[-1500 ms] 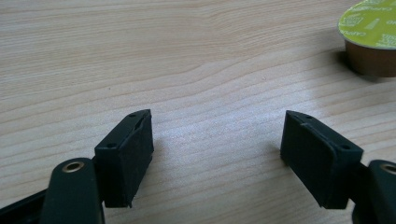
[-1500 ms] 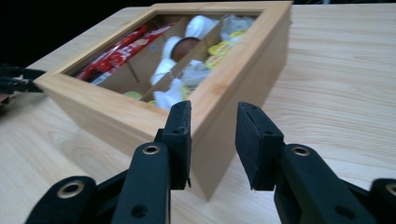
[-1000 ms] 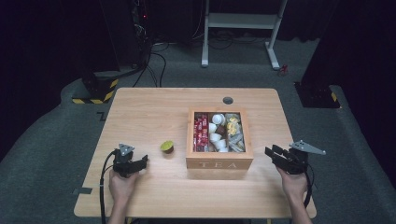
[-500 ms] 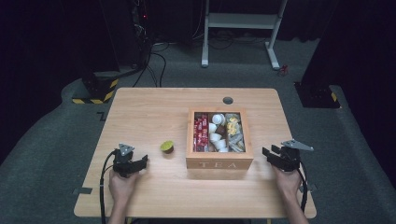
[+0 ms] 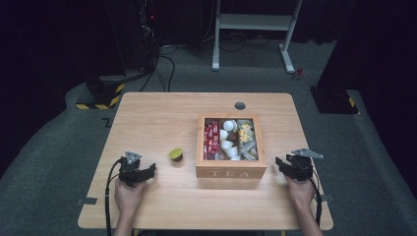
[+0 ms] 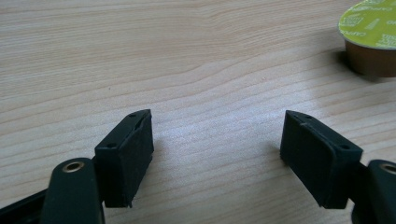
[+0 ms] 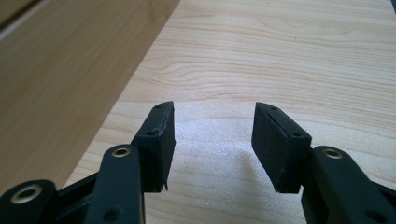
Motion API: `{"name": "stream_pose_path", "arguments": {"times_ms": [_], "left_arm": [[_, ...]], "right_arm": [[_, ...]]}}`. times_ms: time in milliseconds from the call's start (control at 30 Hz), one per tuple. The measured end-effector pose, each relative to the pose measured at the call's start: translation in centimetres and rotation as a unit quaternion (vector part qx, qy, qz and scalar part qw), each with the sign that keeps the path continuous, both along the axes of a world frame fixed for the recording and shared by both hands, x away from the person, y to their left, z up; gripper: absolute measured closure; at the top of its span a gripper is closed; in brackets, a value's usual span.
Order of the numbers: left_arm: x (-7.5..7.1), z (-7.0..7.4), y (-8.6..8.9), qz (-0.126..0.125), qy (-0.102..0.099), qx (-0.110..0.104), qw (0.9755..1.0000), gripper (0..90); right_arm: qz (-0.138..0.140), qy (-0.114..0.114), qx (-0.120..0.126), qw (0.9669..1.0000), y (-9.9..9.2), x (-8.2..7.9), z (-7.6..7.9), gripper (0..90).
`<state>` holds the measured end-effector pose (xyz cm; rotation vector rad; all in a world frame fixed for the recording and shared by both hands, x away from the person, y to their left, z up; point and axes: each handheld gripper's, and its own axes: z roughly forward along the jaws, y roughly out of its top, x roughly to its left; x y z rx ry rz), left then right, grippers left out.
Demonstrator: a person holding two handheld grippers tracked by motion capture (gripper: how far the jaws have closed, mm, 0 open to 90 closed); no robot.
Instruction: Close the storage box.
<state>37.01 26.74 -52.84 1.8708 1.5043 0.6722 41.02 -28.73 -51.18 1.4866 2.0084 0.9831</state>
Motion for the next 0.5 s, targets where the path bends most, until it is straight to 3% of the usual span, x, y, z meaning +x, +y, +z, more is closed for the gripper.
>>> {"name": "stream_pose_path", "arguments": {"times_ms": [100, 133, 233, 500], "left_arm": [[0.0, 0.0, 0.0, 0.0, 0.0, 0.0, 1.0, 25.8], [0.0, 0.0, 0.0, 0.0, 0.0, 0.0, 1.0, 25.8], [0.0, -0.01, -0.01, 0.0, 0.0, 0.0, 1.0, 25.8], [-0.01, -0.01, -0.01, 0.0, 0.0, 0.0, 1.0, 25.8]], "right_arm": [[-0.001, 0.005, -0.005, 1.0, -0.01, 0.05, -0.36, 47.2], [0.0, 0.018, -0.015, 0.9997, 0.0, 0.2, -0.74, 44.3], [0.002, 0.011, -0.041, 0.9991, 0.3, 0.14, -1.03, 43.4], [-0.008, 0.013, -0.039, 0.9991, 0.34, 0.07, -1.05, 39.8]]}}
